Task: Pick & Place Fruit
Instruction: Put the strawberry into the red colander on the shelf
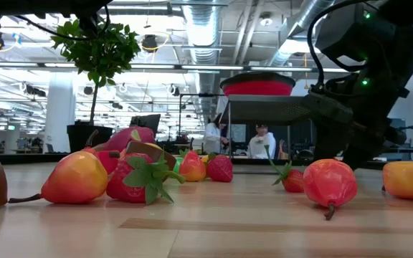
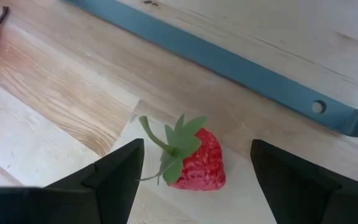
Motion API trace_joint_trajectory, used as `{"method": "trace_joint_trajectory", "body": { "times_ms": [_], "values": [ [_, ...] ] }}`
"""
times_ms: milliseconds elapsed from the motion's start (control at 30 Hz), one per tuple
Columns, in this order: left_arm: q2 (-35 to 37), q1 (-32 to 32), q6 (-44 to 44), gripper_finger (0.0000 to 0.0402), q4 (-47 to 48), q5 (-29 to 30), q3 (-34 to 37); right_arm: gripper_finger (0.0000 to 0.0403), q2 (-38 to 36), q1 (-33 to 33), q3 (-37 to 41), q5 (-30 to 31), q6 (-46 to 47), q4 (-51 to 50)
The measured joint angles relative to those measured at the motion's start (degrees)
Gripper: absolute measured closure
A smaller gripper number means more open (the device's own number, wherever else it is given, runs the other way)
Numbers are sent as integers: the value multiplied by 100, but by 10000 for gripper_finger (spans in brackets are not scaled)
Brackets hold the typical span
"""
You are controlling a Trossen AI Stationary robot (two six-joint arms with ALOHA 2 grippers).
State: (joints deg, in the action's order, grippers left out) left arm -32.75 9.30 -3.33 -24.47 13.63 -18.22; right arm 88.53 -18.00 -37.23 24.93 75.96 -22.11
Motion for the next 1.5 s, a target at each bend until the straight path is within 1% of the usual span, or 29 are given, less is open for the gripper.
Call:
{"method": "trace_joint_trajectory", "body": {
  "times_ms": [133, 267, 400, 633, 767, 867, 1067, 1267, 1500],
  "values": [
    [0, 0, 0, 399, 1, 0, 0, 120, -1, 0, 0, -2, 9, -8],
    [1, 0, 0, 399, 0, 0, 0, 143, -4, 0, 0, -7, 11, -10],
    [1, 0, 0, 399, 1, 2, 0, 179, -4, 0, 0, -7, 9, -9],
    [2, 0, 0, 399, 1, 2, 0, 252, -4, -2, 0, -7, 9, -7],
    [2, 0, 0, 399, 0, 2, 0, 283, -9, -2, -7, -2, 9, 0],
    [2, 0, 0, 399, 0, 1, 0, 287, -9, -2, -7, -2, 7, 0],
    [2, 0, 0, 399, 0, 2, 0, 269, -9, -54, -7, -2, 5, -9],
    [0, 0, 0, 399, 0, 2, 0, 288, -9, -237, -7, 9, 0, -2],
    [2, 0, 0, 399, 0, 2, 0, 287, -7, -521, -148, 0, -59, 32]
  ]
}}
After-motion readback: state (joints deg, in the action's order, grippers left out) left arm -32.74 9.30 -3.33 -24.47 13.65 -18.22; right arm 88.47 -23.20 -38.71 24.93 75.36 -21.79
